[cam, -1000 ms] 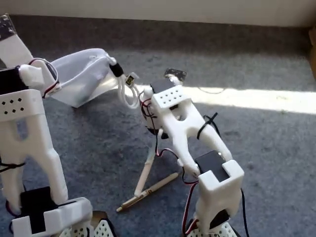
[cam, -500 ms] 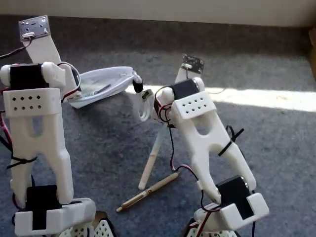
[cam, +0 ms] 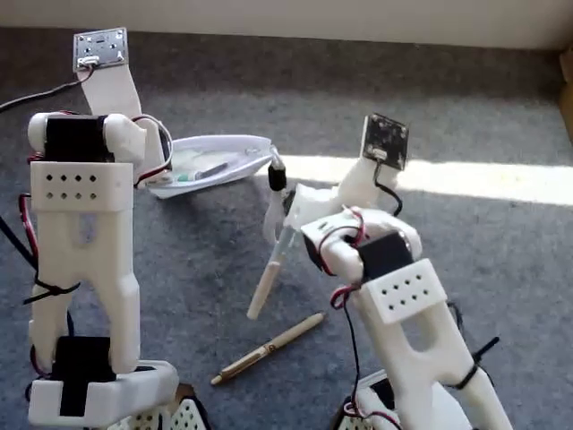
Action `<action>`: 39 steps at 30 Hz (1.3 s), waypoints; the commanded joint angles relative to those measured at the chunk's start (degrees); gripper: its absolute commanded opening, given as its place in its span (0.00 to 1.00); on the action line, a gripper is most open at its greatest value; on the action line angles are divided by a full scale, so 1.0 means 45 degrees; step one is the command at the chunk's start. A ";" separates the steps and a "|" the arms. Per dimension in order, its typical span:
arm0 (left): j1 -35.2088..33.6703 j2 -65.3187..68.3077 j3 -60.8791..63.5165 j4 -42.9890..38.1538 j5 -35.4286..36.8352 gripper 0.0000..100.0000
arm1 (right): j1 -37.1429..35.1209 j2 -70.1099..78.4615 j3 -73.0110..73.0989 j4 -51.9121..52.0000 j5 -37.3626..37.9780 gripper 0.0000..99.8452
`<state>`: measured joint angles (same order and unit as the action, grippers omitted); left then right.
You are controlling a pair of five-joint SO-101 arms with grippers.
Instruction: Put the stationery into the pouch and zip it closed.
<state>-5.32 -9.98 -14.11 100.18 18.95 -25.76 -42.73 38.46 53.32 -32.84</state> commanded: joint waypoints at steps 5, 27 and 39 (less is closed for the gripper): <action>0.0361 -0.0264 -0.0576 0.0078 -0.0117 0.01 | 0.0049 -0.3956 0.1026 -0.2354 0.1348 0.00; 0.0283 -0.0244 -0.0244 0.0078 -0.0137 0.01 | -0.1162 -0.3370 0.1065 -1.3021 0.4122 0.00; 0.0264 -0.0244 -0.0244 0.0059 -0.0156 0.01 | -0.1729 -0.2999 0.1084 -1.3783 0.4103 0.00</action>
<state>-5.32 -9.98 -14.11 100.18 18.95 -31.65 -57.23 43.65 -6.20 -15.08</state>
